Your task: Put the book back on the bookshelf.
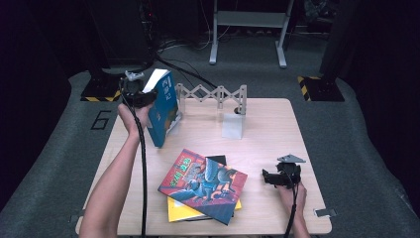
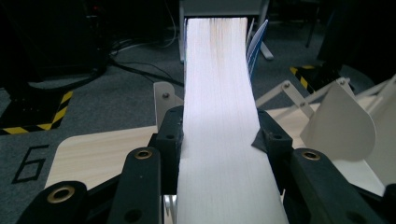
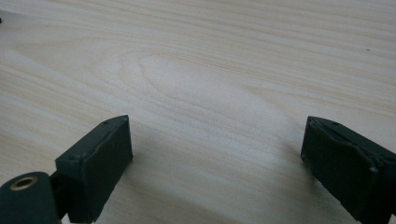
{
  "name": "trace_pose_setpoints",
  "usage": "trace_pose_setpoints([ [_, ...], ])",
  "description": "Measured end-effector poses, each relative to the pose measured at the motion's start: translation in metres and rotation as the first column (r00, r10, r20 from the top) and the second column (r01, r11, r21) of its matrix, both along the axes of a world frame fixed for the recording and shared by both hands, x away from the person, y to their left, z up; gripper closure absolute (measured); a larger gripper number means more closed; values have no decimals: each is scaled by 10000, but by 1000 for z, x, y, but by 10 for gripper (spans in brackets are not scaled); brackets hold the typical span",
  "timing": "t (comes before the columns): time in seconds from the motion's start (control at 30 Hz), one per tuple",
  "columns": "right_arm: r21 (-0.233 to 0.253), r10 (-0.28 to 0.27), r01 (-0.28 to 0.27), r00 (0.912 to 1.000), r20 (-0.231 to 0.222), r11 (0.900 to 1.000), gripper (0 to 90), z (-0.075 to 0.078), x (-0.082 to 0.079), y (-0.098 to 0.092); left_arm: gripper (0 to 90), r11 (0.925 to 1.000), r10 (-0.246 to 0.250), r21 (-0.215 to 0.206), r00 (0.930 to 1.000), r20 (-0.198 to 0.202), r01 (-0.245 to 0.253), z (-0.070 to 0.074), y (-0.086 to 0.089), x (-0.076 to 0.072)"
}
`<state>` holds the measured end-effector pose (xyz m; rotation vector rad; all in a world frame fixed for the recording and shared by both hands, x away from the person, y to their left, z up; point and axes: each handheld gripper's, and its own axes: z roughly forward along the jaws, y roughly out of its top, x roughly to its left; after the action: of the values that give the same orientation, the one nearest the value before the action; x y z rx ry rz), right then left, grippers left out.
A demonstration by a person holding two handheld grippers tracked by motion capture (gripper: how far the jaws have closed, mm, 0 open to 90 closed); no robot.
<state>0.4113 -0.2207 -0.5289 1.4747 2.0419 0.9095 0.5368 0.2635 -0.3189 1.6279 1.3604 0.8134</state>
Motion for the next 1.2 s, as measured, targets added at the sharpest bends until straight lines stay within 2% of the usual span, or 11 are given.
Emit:
trace_pose_setpoints([
  [0.13,8,-36,36,10000,10,10000,81,0,0,0,612,9997,213,-80,9998,49,-212,0,-5,6],
  [0.3,5,-29,29,10000,9,10000,81,0,0,0,612,9989,434,158,9990,86,-436,-5,-13,14],
  [0.4,-7,18,-18,10000,-2,10000,81,0,0,0,611,9977,681,56,9977,-13,-681,-7,-14,18],
  [0.53,-59,56,-56,10000,5,10000,82,0,0,-1,611,9937,1097,-234,9939,111,-1095,-9,-15,23],
  [0.6,-58,42,-42,10000,-1,10000,83,0,0,-1,612,9917,1272,-202,9915,274,-1267,-9,-16,25],
  [0.8,-45,-16,16,10000,-15,10000,86,0,-1,0,611,9854,1695,-235,9850,329,-1687,-15,-15,28],
  [1.2,-50,-41,41,10000,12,10000,89,0,-1,0,611,9763,2126,-492,9763,395,-2106,-26,-12,33],
])
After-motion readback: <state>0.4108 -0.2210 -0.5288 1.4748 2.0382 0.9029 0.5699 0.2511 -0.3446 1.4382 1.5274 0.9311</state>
